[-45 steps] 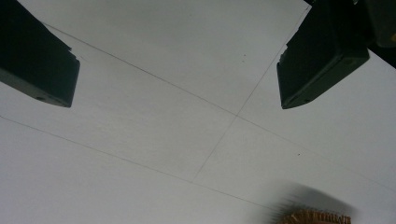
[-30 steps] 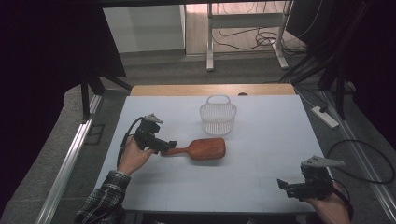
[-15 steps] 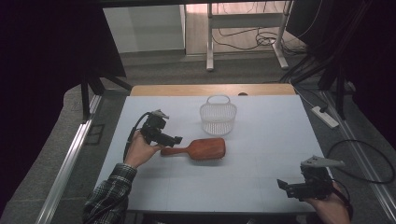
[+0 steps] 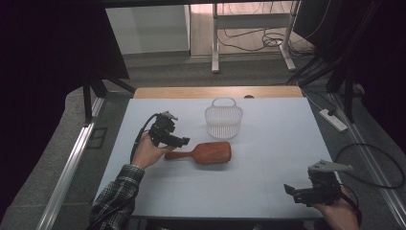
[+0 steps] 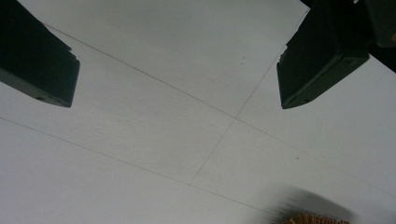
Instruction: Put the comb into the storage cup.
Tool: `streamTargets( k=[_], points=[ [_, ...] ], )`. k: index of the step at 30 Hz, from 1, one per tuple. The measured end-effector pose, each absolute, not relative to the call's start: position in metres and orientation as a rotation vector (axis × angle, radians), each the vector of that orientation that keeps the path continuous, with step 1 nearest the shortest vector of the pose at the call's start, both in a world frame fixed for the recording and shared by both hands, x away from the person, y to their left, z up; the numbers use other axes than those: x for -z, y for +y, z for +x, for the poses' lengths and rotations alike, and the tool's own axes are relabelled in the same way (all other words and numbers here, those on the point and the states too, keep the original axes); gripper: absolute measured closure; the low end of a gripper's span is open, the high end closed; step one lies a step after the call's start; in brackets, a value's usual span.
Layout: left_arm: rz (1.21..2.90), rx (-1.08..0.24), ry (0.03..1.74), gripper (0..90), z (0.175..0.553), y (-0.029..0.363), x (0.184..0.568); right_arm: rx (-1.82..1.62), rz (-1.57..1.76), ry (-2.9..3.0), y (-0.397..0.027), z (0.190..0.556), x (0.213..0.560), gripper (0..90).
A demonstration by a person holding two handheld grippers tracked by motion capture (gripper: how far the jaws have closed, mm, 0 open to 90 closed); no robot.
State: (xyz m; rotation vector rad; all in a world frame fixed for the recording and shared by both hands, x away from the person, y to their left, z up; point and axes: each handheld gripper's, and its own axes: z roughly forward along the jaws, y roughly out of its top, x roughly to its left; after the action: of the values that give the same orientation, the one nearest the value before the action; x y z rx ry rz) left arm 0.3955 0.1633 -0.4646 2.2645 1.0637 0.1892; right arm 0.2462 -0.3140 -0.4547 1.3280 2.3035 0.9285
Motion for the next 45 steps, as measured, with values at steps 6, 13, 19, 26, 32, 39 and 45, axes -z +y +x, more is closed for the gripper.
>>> streamTargets(
  k=[6, 13, 19, 26, 32, 39, 45],
  points=[
    [2.259, -0.146, 1.078, 50.5, 0.396, 0.164, 0.463, -0.927, 1.327, 2.306, -0.314, 0.246, 0.455, 0.0],
    [2.282, -0.145, 1.052, 81.6, 0.398, 0.163, 0.466, -0.924, 1.326, 2.311, -0.314, 0.247, 0.455, 0.0],
    [2.282, -0.166, 1.045, 89.0, 0.399, 0.165, 0.471, -0.927, 1.322, 2.315, -0.313, 0.246, 0.455, 0.0],
    [2.262, -0.097, 1.101, 89.0, 0.403, 0.172, 0.491, -0.923, 1.318, 2.318, -0.313, 0.246, 0.455, 0.0],
    [2.287, -0.086, 1.109, 89.0, 0.402, 0.170, 0.499, -0.920, 1.316, 2.319, -0.313, 0.246, 0.455, 0.0],
    [2.321, -0.052, 1.129, 89.0, 0.402, 0.168, 0.510, -0.919, 1.314, 2.320, -0.313, 0.246, 0.455, 0.0],
    [2.346, -0.061, 1.127, 89.0, 0.400, 0.168, 0.514, -0.916, 1.312, 2.322, -0.313, 0.246, 0.455, 0.0]
  ],
)
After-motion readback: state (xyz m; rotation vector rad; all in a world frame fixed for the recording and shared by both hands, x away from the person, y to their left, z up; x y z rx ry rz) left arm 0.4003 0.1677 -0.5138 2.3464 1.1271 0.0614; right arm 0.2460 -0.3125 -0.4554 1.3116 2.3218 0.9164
